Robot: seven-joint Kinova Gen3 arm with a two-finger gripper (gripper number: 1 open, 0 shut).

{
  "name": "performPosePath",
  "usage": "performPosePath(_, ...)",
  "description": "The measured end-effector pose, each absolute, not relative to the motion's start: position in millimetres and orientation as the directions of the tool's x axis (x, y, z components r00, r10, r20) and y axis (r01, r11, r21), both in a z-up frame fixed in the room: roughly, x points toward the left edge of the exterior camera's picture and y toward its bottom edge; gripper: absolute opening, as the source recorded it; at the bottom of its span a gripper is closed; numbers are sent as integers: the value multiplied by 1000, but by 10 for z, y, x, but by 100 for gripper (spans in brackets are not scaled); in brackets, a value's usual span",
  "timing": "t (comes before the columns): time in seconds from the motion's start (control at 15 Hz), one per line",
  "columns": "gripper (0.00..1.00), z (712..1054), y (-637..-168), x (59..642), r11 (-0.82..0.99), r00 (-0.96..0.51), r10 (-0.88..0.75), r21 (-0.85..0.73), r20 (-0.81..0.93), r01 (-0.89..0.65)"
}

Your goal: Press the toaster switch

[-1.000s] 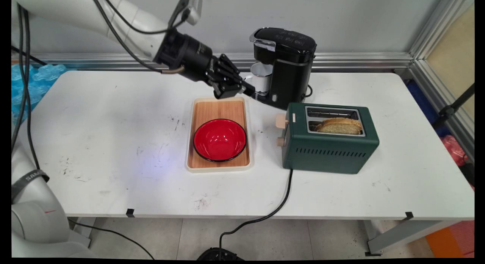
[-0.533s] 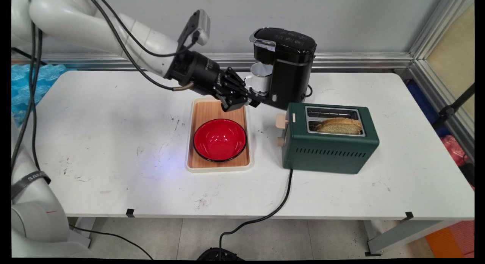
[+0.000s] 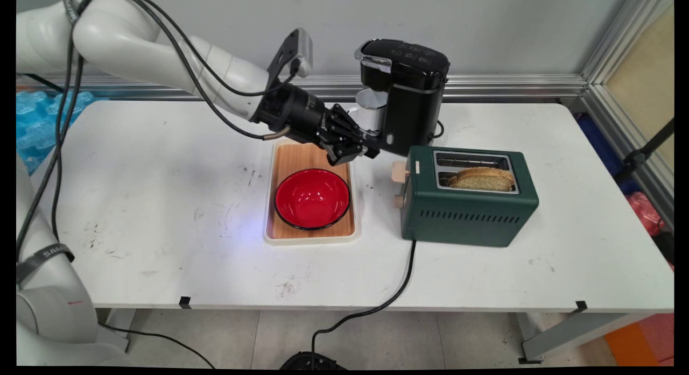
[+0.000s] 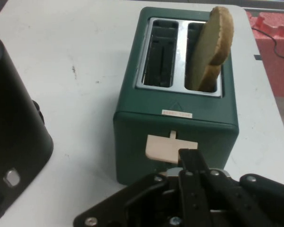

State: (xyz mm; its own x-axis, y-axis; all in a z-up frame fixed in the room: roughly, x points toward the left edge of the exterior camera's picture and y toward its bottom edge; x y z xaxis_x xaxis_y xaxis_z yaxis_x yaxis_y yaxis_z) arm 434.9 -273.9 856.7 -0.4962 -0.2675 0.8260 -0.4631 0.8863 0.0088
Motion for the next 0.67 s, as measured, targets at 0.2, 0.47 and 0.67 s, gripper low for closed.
performPosePath(0.2, 0, 8507, -2769, 4310, 885, -493, -270, 11, 827, -466)
performPosePath(0.47, 0, 8430, -2815, 4246, 884, -489, -270, 13, 829, -467)
performPosePath(0.67, 0, 8385, -2844, 4207, 885, -488, -268, 12, 831, -466)
